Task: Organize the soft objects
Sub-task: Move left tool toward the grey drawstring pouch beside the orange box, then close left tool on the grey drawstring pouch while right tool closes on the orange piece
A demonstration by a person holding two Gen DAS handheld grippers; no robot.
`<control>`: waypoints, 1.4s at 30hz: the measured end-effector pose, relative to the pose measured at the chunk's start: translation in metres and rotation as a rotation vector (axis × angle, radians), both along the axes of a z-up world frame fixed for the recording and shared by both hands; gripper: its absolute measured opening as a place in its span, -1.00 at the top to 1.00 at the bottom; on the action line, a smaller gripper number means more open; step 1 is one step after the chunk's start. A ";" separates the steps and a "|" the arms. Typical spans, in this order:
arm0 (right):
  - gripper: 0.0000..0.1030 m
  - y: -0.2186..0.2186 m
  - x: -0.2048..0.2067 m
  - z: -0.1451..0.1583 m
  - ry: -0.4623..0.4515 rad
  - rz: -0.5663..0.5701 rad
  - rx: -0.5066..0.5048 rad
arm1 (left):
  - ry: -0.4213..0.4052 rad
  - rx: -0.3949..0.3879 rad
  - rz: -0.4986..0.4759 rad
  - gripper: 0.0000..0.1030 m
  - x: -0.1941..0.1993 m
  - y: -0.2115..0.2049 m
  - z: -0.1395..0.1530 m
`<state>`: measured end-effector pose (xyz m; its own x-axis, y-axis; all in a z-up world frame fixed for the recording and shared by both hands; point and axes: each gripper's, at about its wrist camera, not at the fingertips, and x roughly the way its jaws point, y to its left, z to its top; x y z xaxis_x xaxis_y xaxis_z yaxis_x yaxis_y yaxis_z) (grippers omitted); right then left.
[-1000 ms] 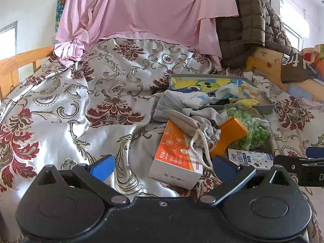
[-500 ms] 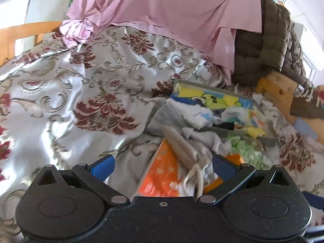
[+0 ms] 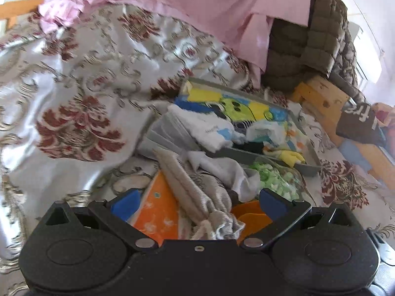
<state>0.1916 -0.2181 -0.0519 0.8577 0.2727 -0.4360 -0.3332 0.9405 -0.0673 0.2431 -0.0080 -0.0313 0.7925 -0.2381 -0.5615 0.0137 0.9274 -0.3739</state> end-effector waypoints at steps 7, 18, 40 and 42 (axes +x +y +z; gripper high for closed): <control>-0.99 0.000 0.005 -0.006 -0.065 0.026 -0.029 | 0.050 0.034 -0.107 -0.98 0.023 -0.013 -0.005; -0.77 0.030 0.010 -0.020 -0.148 0.132 -0.169 | 0.166 0.029 -0.201 -0.69 0.050 -0.013 -0.006; 0.23 0.067 -0.009 -0.043 -0.267 0.229 -0.404 | 0.192 0.074 -0.232 -0.45 0.056 -0.022 -0.007; 0.24 0.069 -0.008 -0.047 -0.272 0.226 -0.438 | 0.197 0.074 -0.237 -0.33 0.057 -0.024 -0.007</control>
